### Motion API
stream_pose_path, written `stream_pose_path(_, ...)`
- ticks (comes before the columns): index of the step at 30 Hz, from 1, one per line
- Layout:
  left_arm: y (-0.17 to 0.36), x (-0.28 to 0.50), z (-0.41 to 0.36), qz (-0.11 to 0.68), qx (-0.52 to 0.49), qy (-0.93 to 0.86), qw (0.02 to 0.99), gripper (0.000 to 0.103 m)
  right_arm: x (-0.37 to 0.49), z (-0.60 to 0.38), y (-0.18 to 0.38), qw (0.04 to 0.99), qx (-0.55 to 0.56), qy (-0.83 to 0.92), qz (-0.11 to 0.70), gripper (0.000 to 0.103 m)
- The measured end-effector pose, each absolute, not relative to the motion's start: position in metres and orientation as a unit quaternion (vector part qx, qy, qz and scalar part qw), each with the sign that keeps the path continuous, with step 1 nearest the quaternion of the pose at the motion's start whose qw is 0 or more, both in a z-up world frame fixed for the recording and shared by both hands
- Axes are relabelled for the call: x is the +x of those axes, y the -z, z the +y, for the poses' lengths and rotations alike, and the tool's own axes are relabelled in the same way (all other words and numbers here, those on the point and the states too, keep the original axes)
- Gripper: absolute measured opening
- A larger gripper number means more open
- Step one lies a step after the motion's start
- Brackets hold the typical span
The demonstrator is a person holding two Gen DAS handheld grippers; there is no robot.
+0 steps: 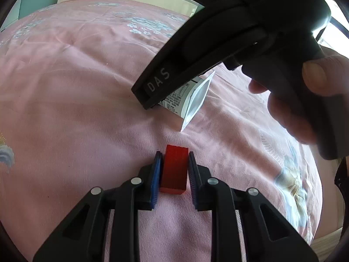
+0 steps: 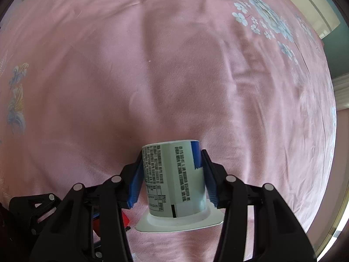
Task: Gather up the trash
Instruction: 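Grasp the red block with left gripper while right gripper grasps the yogurt cup, then carry the red block and yogurt cup in both grippers over the white bin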
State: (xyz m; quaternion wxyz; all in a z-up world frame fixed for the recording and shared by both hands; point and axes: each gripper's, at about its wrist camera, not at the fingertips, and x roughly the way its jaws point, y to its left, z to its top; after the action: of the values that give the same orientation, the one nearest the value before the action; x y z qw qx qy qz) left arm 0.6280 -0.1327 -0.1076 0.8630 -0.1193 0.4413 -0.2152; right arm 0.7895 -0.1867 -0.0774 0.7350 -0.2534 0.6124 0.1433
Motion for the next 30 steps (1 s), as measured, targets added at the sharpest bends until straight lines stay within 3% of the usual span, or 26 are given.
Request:
stream_pose_path(15,0.084,0.606,-0.134,0.457,-0.002,0.179,0.871,0.022,0.778,-0.212,0.052,0.781,-0.179,-0.098,0.59,0.049)
stream_pose_path(30,-0.06,0.556,-0.061,0.412,0.055,0.089,0.905,0.022,0.68,-0.227,-0.088,0.842,-0.127,-0.048,0.522,0.049)
